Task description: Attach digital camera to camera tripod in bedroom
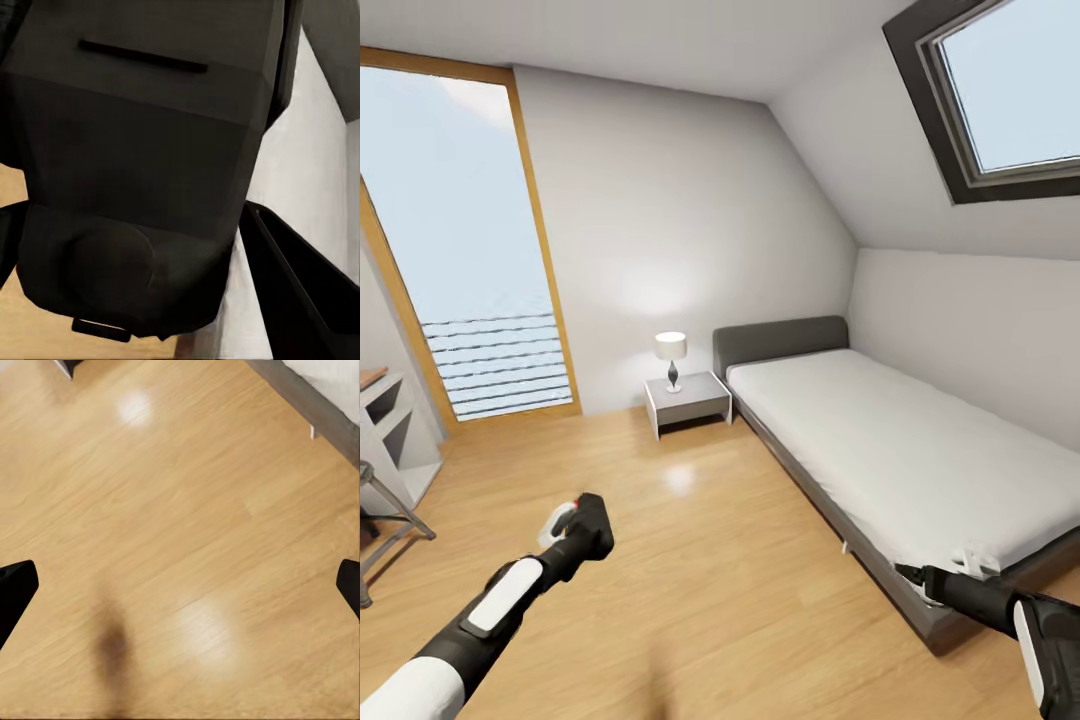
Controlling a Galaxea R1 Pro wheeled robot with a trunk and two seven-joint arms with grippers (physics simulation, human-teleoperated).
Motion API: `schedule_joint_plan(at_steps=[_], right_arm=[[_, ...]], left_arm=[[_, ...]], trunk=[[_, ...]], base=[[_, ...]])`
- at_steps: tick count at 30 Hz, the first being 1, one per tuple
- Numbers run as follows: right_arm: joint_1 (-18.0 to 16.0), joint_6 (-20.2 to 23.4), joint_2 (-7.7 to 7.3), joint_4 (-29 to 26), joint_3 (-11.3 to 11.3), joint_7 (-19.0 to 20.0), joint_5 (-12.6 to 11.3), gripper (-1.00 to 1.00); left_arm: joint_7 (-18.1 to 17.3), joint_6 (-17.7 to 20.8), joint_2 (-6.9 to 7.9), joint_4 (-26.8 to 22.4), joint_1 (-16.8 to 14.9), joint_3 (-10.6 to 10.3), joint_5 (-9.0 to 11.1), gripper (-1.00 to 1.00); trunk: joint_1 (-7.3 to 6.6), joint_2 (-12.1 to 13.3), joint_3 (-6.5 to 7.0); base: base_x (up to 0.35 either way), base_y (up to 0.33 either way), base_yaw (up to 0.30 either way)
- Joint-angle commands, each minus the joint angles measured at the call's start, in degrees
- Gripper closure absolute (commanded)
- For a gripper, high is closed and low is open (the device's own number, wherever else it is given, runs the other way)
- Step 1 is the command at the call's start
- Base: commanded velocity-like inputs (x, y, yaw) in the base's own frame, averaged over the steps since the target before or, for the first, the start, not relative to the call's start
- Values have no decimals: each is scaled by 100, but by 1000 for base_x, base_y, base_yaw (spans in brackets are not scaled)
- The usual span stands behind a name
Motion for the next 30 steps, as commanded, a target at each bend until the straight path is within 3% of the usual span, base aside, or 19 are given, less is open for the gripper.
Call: schedule_joint_plan(at_steps=[1, 3, 4, 6, 7, 10, 11, 13, 17, 18, 22, 24, 25, 30], right_arm=[[-7, -43, 1, 177, -16, -75, 103, -100], [-7, -230, -6, 624, -23, -352, 214, -100], [-7, -501, -23, 1150, -26, -646, 329, -100], [-7, -843, -37, 1710, -25, -939, 438, -100], [-7, -1236, -51, 2279, -18, -1247, 559, -100], [-7, -1886, -62, 3165, -5, -1765, 836, -100], [-7, -2322, -65, 3750, -4, -2120, 1098, -100], [-7, -2752, -67, 4320, -6, -2454, 1405, -100], [-7, -3533, -90, 5377, -12, -2993, 2039, -100], [-7, -3829, -100, 5812, -12, -3176, 2306, -100], [69, -4186, -80, 6281, -11, -3370, 2701, -100], [253, -4322, -55, 6432, -10, -3440, 2898, -100], [502, -4394, -35, 6508, -13, -3476, 3029, -100], [780, -4456, -16, 6568, -17, -3485, 3132, -100]], left_arm=[[280, -45, -22, 38, -6, -23, -183, 100], [809, -94, -75, 145, -3, -11, -629, 100], [1336, -119, -132, 288, -1, -8, -1013, 100], [1802, -129, -225, 527, 0, -7, -1297, 100], [2138, -137, -363, 909, 1, -9, -1494, 100], [2365, -160, -610, 1755, 2, -20, -1706, 100], [2351, -187, -767, 2387, 2, -46, -1837, 100], [2215, -234, -903, 2983, 2, -97, -1998, 100], [1693, -414, -1059, 3695, 44, -188, -2397, 100], [1382, -500, -1096, 3869, 154, -211, -2597, 100], [812, -612, -1141, 4048, 577, -236, -2903, 100], [529, -660, -1169, 4107, 866, -248, -3022, 100], [374, -683, -1194, 4138, 1090, -255, -3085, 100], [250, -752, -1216, 4161, 1489, -260, -3142, 100]], trunk=[[-21, 33, 10], [-65, 113, 46], [-87, 153, 64], [-131, 233, 99], [-153, 274, 117], [-219, 394, 171], [-241, 434, 189], [-285, 514, 225], [-373, 675, 297], [-395, 715, 315], [-482, 875, 387], [-526, 955, 423], [-548, 995, 441], [-658, 1196, 530]], base=[[0, 0, 0], [0, 0, 0], [0, 0, 0], [0, 0, 0], [0, 0, 0], [0, 0, 0], [0, 0, 0], [0, 0, 0], [0, 0, 0], [0, 0, 0], [0, 0, 0], [0, 0, 0], [0, 0, 0], [0, 0, 0]])
